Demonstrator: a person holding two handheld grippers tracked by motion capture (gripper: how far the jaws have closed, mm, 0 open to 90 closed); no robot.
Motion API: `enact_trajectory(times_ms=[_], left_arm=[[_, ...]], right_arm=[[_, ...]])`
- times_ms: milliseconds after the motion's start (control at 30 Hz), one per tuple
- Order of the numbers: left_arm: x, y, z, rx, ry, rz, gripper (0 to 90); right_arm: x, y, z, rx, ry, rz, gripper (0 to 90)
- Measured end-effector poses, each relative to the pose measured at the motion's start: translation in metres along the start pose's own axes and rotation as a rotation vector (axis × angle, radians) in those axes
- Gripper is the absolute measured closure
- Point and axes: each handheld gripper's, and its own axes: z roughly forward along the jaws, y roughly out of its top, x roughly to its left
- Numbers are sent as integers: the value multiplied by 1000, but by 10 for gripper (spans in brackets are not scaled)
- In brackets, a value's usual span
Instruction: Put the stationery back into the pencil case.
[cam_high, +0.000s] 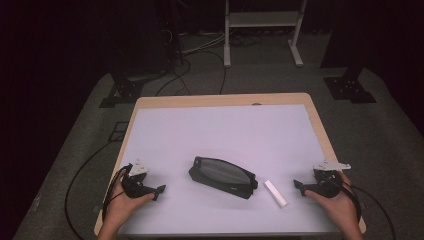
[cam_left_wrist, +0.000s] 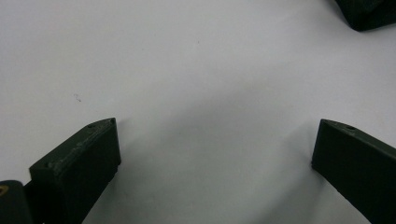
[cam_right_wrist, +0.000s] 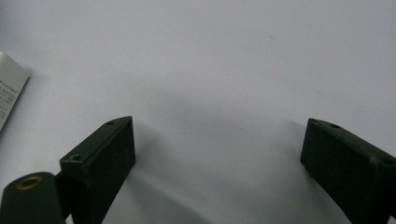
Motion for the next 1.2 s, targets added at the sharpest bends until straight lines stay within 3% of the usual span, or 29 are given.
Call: enact_trajectory(times_ms=[300,533,567,1200], left_arm=[[0,0,0,1,-1,-2,0],[0,0,0,2,-1,-1,0],[0,0,0,2,-1,0,0],[0,0,1,1,0,-1,0]], right_arm=[[-1,15,2,117,3,-10,96],[-4,20,-3,137,9,3,241],[-3,21,-3,141,21,15,243],[24,45,-8,130,83,-50,303]])
